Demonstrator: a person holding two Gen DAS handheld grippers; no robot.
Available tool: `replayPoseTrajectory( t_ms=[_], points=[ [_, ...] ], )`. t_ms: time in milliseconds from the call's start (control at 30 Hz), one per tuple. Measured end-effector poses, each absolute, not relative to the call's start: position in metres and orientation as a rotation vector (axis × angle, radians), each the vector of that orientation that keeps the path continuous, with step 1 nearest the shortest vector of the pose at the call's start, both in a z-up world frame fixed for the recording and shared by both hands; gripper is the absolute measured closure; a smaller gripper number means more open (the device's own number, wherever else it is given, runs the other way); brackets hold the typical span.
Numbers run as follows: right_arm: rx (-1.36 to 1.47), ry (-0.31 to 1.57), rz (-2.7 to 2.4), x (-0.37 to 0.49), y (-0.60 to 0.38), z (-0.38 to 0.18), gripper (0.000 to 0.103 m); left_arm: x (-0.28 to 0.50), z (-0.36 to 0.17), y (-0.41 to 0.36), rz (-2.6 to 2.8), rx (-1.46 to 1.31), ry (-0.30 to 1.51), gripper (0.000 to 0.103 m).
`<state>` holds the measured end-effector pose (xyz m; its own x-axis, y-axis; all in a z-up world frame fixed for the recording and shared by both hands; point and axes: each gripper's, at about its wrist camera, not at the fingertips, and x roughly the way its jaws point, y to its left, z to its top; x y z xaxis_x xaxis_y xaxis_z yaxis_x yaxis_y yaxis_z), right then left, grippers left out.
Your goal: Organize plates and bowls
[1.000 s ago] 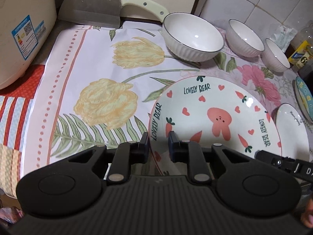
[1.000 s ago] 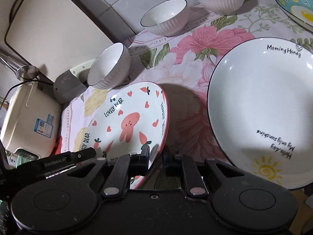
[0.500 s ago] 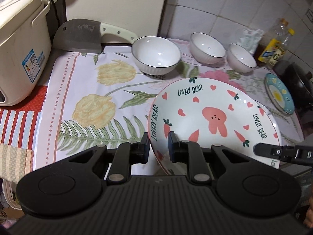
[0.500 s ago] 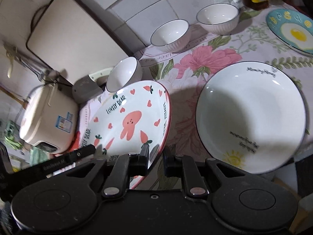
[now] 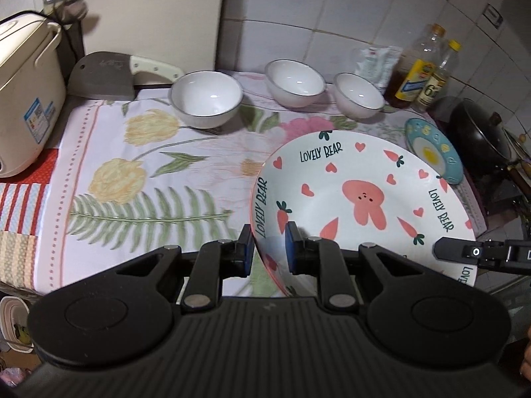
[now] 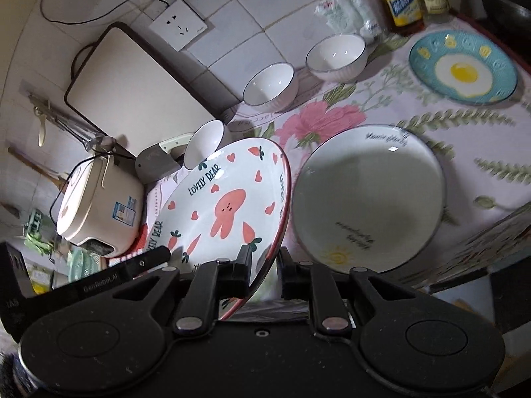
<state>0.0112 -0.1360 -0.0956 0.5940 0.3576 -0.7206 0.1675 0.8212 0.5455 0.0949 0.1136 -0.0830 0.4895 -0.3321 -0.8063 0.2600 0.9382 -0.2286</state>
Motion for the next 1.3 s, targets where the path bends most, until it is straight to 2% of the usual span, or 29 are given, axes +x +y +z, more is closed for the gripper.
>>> replayPoseTrajectory(
  t_ms=[300,567,1300],
  points=[
    [0.585,0.922,0.125,-0.011,-0.185,-0.088,0.082,0.078,-0.075,0.061,-0.36,-0.086,0.955,0.085],
    [0.462,0.935,0.135,-0.008,-0.213,-0.095,0.081,0.075,-0.091,0.021,-0.346,-0.083,0.927,0.085],
    [0.418,1.077,0.154,0.038,-0.248,-0.155,0.081,0.109,-0.162,-0.016,-0.26,-0.142,1.09,0.085]
  ],
)
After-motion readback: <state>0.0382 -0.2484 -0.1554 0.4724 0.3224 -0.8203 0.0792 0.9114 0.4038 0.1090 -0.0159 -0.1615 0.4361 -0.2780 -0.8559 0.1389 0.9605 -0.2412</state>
